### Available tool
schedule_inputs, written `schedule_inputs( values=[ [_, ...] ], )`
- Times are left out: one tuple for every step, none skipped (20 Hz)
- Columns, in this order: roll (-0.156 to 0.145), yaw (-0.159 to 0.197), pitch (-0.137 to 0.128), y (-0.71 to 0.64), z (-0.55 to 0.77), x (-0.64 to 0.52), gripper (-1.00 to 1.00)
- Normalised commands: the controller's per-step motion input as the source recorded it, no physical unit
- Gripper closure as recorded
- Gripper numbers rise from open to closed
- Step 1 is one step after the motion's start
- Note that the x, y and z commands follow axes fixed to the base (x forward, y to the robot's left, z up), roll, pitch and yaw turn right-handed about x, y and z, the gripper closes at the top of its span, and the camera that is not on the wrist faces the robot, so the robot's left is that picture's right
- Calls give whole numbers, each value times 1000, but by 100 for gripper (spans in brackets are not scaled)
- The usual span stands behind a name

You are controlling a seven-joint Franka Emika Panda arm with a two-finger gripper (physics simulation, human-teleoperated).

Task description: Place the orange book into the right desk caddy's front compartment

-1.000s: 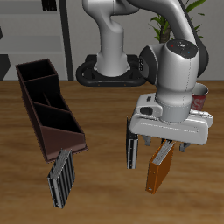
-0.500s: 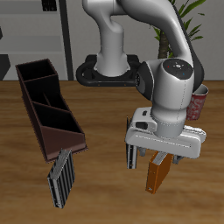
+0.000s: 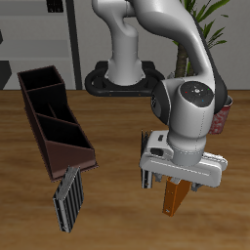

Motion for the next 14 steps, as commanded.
schedule_inputs(
  values=[
    [-9, 131, 12, 143, -235, -59, -100],
    [57, 4, -21, 120, -199, -47, 100],
    [44, -44, 67, 34, -141, -13, 100],
    [-6, -102, 70, -64, -155, 38, 100],
    [-5, 23, -20, 54, 45, -137, 100],
    [-7, -22, 29, -37, -56, -17, 100],
    [2, -64, 35, 9, 38, -47, 100],
    [-6, 9, -16, 7, 60, -24, 100],
    [-17, -51, 13, -30, 92, -37, 100],
    [20, -8, -19, 13, 142, -45, 100],
    [-7, -14, -9, -37, 116, -31, 100],
    [0, -38, 7, -17, 113, -51, 100],
    [33, 64, -48, 124, 196, -55, 100],
    [-18, 4, -11, 29, 152, -38, 100]
  ],
)
